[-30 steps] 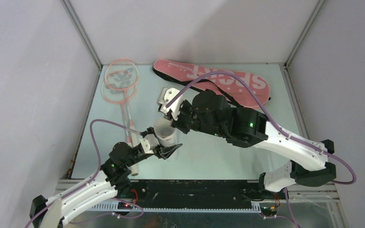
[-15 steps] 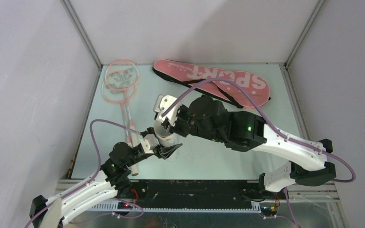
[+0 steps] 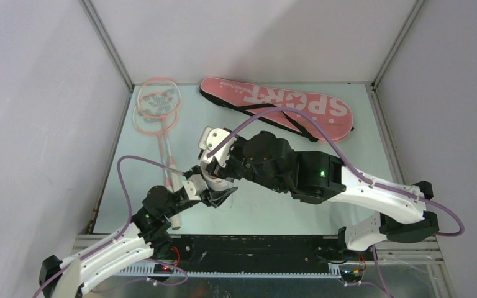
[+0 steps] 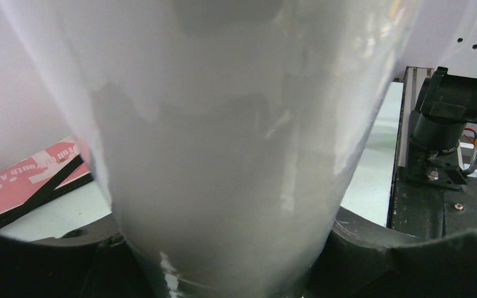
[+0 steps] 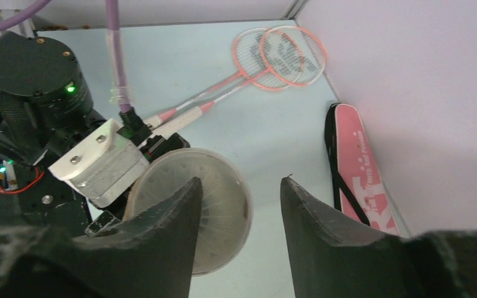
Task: Pack up the badminton gear
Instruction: Close the lid on the shuttle tube.
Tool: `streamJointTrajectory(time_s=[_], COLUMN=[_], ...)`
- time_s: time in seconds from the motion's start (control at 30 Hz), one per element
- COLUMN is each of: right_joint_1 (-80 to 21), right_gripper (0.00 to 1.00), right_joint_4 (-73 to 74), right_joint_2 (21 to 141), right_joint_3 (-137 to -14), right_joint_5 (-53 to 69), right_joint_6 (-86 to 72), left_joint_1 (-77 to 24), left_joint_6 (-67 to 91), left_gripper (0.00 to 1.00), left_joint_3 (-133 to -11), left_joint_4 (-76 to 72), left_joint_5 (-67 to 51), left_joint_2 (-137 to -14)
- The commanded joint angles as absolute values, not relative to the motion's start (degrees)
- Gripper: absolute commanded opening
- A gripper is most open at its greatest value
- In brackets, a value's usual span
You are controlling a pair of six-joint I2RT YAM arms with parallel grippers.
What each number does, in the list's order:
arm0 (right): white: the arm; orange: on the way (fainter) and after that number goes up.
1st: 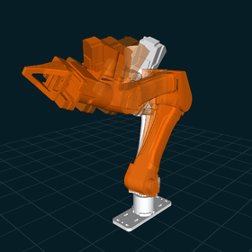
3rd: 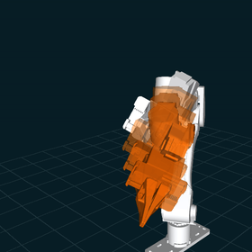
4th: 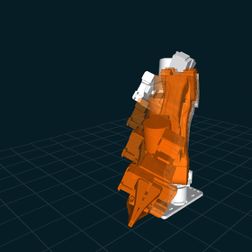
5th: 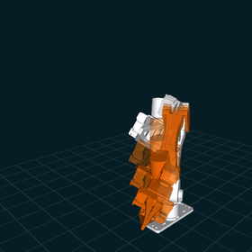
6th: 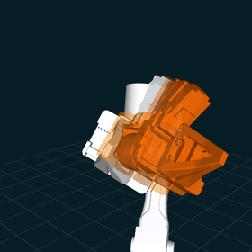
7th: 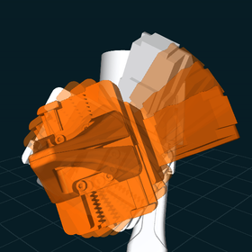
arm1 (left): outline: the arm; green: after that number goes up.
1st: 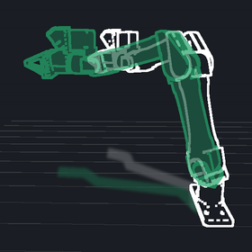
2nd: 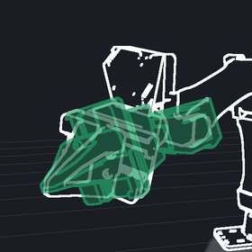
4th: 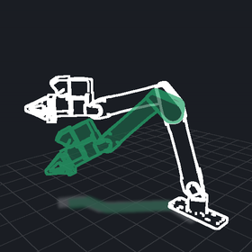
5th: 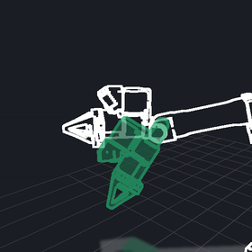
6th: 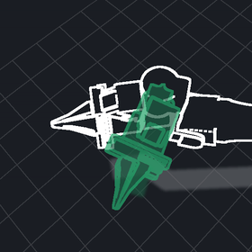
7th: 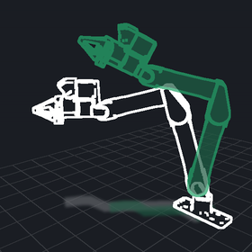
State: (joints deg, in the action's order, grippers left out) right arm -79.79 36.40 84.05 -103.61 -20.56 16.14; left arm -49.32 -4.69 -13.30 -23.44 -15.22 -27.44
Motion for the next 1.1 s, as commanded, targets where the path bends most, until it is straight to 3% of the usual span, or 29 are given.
streamJointTrajectory(time_s=[0.0,0.17,0.23,1.07], right_joint_1=[-79.5,-77.9,-77.0,-74.0], right_gripper=[0.58,0.79,0.81,0.77], right_joint_4=[35.4,32.9,32.6,41.8], right_joint_2=[81.2,78.3,76.8,82.1], right_joint_3=[-102.0,-100.8,-100.0,-104.7], right_joint_5=[-26.0,-25.3,-22.8,-15.5], right_joint_6=[15.9,11.5,9.9,7.5], left_joint_1=[-49.4,-49.4,-49.4,-49.3], left_joint_6=[-5.5,-5.5,-5.4,-5.9], left_gripper=[0.61,0.61,0.61,0.60], left_joint_3=[-14.3,-14.5,-14.5,-14.1], left_joint_4=[-19.3,-19.4,-19.6,-19.3], left_joint_5=[-15.7,-15.7,-15.8,-16.1], left_joint_2=[-27.9,-28.5,-28.6,-27.9])
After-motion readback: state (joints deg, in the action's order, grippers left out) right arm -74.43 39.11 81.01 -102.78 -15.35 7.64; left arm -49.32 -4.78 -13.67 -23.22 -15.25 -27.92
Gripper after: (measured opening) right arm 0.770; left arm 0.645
